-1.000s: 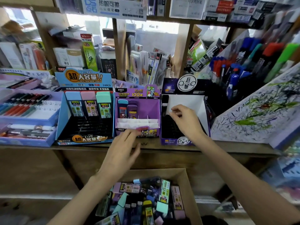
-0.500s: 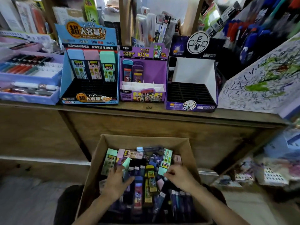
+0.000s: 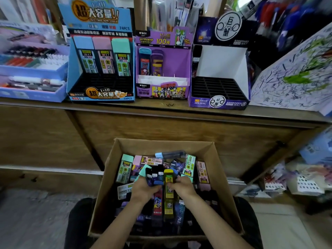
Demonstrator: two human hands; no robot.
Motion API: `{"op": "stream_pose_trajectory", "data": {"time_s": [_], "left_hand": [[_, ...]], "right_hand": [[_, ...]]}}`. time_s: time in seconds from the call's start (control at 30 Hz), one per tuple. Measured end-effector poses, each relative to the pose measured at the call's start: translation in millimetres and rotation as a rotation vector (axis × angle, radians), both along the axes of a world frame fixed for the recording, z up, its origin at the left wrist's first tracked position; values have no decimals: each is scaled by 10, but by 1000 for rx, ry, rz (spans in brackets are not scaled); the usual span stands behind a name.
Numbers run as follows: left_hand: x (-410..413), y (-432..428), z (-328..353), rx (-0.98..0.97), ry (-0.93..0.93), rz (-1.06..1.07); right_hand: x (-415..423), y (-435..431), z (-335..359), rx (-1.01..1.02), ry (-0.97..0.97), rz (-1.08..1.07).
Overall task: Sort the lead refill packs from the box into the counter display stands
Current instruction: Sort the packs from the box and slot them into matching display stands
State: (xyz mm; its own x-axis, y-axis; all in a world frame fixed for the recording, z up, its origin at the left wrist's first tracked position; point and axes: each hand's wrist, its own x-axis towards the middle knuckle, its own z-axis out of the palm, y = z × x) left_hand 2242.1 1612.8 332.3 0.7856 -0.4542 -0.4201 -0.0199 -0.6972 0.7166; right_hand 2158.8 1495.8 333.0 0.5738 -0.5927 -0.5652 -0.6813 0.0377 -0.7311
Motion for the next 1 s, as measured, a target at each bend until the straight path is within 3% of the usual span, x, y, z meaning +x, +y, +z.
{"op": "stream_pose_trajectory", "data": {"time_s": [0.23,0.33,0.5,0.7,0.93,1.0], "left_hand": [[-13,-26,24,-55,169,35],[12,15,0,-205,261,144],[49,116,-11,-275,422,238],[47,80,36,-466,452,361],[59,-133,359,-613,488,354],[65,-158,463,-655,506,387]], "right_hand": [[-145,-74,147,183,4,-105],[-194,-134,185,249,-83,-173],[-207,-161,286,264,-277,-259],[-191,-156,477,379,-403,-231],[-112,83,526,402,-452,-220],[-106,123,566,488,-475,-235]]}}
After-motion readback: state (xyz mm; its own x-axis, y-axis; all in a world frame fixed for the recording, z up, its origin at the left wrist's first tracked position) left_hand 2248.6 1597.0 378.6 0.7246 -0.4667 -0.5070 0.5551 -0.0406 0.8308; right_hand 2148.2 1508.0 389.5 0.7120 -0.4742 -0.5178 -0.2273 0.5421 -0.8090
